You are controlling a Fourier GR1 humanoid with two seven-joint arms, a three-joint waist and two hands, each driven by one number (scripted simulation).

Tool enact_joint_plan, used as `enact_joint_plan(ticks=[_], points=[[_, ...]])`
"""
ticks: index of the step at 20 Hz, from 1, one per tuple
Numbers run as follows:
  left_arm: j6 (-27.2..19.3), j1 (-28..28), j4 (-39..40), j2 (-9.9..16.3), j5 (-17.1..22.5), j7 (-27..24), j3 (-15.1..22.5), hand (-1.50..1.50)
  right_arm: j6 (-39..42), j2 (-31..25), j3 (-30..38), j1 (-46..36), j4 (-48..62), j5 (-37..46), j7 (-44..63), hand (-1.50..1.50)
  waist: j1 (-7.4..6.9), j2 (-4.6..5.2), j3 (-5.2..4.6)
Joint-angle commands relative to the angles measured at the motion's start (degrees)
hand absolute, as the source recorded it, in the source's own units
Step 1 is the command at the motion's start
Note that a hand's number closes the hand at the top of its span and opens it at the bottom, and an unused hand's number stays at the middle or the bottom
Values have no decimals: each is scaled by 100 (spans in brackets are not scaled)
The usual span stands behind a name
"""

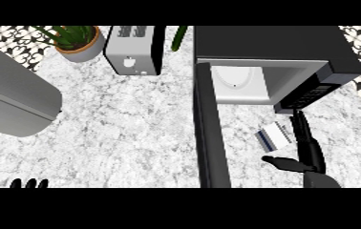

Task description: Pick up the milk, place it into the microwave and close the microwave

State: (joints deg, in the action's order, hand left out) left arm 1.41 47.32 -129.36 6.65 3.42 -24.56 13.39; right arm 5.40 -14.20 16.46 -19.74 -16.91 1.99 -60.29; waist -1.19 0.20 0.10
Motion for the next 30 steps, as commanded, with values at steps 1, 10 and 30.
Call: enact_joint_plan(ticks=[1, 10, 30], points=[[84, -208, 209, 49, 203, -58, -249, -150, 306, 261, 116, -11, 169, -134, -756, -150, -3, 14, 7], [3, -177, 421, -62, 1, -232, -188, -150, 781, 571, 140, -230, -173, -445, -495, 150, 24, -3, 0], [130, 283, 52, 15, 196, -233, -231, -150, 1734, 568, -852, 257, -1832, -481, 587, 150, 129, -84, -24]])
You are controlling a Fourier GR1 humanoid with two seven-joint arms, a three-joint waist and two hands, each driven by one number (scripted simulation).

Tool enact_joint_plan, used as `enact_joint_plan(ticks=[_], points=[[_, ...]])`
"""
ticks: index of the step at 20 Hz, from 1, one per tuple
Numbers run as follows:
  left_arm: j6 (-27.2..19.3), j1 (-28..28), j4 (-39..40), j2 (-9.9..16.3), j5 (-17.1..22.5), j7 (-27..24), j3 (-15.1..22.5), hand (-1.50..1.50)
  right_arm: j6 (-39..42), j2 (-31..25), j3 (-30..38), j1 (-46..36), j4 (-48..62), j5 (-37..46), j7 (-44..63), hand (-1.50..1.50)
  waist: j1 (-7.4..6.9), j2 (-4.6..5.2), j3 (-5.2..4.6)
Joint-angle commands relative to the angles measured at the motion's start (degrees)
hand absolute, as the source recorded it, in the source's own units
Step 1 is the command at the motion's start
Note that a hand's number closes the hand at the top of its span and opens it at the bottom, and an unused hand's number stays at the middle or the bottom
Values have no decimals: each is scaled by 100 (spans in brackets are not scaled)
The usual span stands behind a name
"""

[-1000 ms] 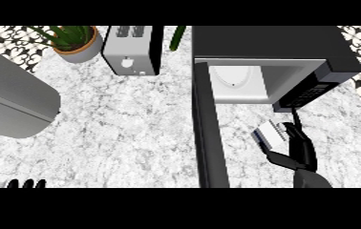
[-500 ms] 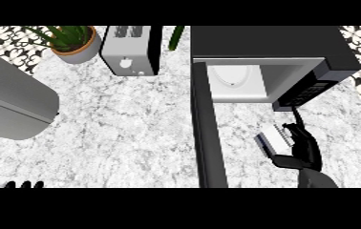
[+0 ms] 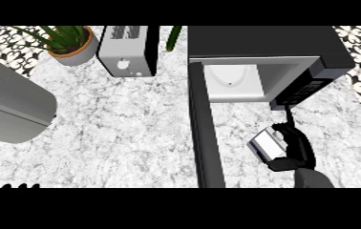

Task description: Pick up the milk, place it into the microwave and close the microwave

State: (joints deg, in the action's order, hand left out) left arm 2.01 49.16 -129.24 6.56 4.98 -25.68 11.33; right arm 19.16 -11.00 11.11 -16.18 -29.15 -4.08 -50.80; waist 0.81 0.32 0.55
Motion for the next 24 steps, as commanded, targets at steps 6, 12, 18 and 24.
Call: enact_joint_plan(ticks=[6, 12, 18, 24], points=[[-4, 55, 97, -102, -28, -137, 57, -150, 400, 211, -647, 931, -2604, -230, 755, 150, 79, -109, -78], [459, 505, 65, 232, 651, -402, -549, -150, -276, 820, -1092, 2259, -4943, -526, 2049, 150, 33, -116, -81], [507, -56, 153, 342, 1099, -26, -1037, -150, -1315, 1091, -1820, 2461, -6618, -667, 3343, 150, -45, -47, -63], [629, 43, 454, 152, 830, -361, -1052, -150, -1817, 1098, -1970, 2402, -7227, -323, 3630, 150, -94, -45, -57]])
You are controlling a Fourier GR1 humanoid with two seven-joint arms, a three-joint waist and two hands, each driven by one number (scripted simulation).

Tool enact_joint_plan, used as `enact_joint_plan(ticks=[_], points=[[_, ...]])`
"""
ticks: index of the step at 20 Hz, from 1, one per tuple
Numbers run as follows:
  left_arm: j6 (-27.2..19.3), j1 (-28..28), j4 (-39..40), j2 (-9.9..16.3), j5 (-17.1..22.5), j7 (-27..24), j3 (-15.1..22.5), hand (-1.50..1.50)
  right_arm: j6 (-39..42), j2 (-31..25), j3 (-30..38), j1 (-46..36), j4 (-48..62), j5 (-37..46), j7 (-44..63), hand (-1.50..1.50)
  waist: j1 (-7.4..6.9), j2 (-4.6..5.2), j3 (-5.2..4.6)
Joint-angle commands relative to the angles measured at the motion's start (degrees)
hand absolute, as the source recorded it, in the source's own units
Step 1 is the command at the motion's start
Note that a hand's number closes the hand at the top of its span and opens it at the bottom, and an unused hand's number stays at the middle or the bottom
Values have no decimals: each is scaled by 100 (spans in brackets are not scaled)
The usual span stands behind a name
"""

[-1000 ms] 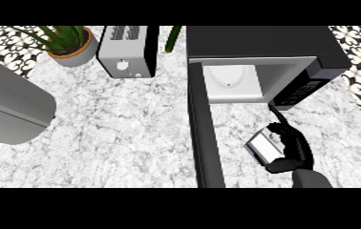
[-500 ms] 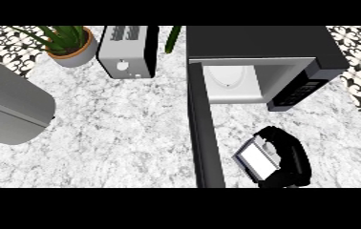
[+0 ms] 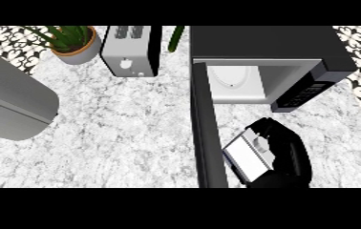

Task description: Pick up the milk, place it into the microwave and close the microwave

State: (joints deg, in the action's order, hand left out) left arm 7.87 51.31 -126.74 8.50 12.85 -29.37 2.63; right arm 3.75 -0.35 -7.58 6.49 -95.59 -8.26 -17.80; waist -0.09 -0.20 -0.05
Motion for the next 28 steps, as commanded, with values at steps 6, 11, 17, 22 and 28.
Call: enact_joint_plan(ticks=[6, 11, 17, 22, 28], points=[[244, 68, -79, 92, 195, 44, -401, -150, -2046, 35, -314, -1448, 954, 772, 383, 150, -97, 22, 5], [631, 43, 334, 177, 389, -125, -594, -150, -1798, -64, 738, -2492, 2517, 606, 334, 150, -138, 40, 7], [480, -530, 425, 102, 426, 363, -840, -150, -1550, -122, 1115, -3200, 3986, 496, -523, 150, -85, 43, 9], [852, -168, 315, 34, 490, 153, -861, -150, -1482, -219, 1415, -3857, 5388, 566, -1416, 150, -153, 48, 12], [890, -530, 676, 54, 330, 178, -947, -150, -1803, -365, 1764, -4722, 6714, 735, -2476, 150, -236, 94, 16]])
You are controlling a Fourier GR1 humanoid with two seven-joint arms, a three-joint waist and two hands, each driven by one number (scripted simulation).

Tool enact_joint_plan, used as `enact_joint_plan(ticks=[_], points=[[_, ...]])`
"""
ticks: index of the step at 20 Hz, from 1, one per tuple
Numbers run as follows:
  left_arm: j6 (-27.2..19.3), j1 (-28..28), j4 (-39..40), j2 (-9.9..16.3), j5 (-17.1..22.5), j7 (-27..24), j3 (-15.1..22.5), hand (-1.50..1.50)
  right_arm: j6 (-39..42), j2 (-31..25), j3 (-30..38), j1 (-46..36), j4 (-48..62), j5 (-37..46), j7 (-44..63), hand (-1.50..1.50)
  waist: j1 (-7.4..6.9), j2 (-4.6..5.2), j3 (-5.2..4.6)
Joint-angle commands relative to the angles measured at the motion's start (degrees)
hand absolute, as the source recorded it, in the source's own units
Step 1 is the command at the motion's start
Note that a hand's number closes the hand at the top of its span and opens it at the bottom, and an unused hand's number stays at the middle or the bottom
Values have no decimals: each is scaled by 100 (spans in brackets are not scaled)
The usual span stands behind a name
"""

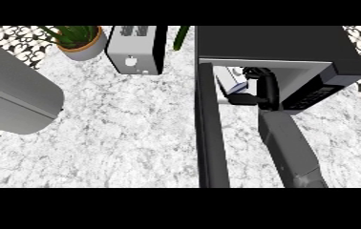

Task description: Pick up the milk, place it into the microwave and close the microwave

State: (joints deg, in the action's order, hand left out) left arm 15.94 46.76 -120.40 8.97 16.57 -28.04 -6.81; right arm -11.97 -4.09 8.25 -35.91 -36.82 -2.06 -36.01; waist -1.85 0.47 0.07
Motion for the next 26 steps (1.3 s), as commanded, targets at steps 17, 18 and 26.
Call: enact_joint_plan(ticks=[17, 18, 26], points=[[192, -353, 13, 17, 32, 305, -149, -150, -2804, -451, -151, -1984, 2514, 1380, -769, 150, -290, 112, 7], [175, -617, 259, 68, 99, 286, -288, -150, -3082, -287, -65, -1962, 2578, 1327, -736, 150, -227, 106, 4], [313, -620, 444, 7, -98, 125, -163, -150, -2967, -764, 415, -1975, 2750, 1013, -833, 150, -350, 167, 15]])
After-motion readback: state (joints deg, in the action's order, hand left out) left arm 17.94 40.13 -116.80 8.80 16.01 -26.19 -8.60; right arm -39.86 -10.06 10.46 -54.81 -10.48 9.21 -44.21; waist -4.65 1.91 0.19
